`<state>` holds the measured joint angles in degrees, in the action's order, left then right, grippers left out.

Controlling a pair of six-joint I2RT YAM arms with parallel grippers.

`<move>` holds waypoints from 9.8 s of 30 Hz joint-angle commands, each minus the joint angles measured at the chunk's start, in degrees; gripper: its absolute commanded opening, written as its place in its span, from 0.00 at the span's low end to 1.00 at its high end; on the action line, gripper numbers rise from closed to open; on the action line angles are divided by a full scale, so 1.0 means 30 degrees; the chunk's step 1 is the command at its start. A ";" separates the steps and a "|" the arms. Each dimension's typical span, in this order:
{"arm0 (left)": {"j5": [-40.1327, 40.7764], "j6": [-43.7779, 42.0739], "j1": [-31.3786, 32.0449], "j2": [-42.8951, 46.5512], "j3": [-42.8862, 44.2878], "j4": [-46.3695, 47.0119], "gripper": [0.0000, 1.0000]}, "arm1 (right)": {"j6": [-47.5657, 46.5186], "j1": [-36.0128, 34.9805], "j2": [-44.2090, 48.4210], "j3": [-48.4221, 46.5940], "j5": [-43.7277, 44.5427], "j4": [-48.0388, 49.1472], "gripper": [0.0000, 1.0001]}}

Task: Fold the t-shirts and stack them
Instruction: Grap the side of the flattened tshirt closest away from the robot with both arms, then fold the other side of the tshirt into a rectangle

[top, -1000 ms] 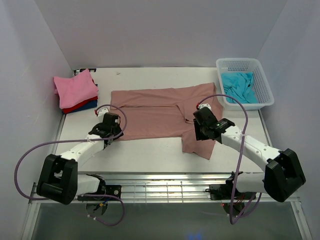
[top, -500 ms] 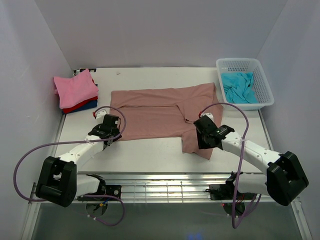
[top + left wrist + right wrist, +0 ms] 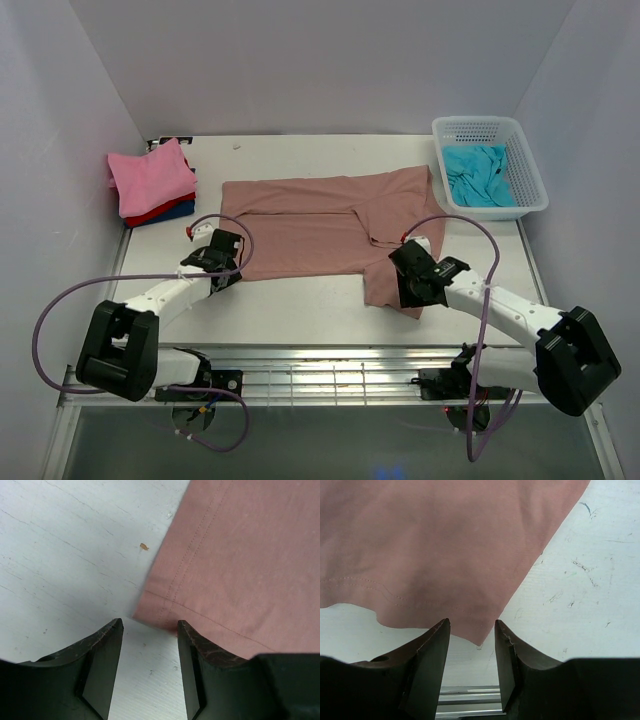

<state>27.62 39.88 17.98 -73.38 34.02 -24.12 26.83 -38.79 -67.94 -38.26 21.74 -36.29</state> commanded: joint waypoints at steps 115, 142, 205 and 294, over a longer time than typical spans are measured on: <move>-0.1295 -0.0695 -0.2242 -0.2227 0.1345 0.0921 0.46 | 0.3010 -0.1017 -0.0819 0.1738 -0.1474 -0.0002 0.08; -0.2408 -0.1251 -0.2564 -0.2286 0.3658 0.1623 0.00 | 0.0170 0.0533 -0.5153 -0.6344 0.2889 -0.0119 0.08; -0.3348 -0.2543 -0.5701 -0.8269 1.3806 0.6570 0.47 | -0.8328 0.9003 -1.1998 -1.8696 0.1021 0.4384 0.76; -0.0010 -0.5293 0.3970 -1.0984 1.1884 0.8368 0.00 | -0.7394 0.6366 -1.2565 -1.5756 -0.3407 0.4953 0.08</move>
<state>17.82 27.73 30.98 -108.95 65.93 4.97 0.64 -19.53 -103.33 -88.88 11.40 -15.22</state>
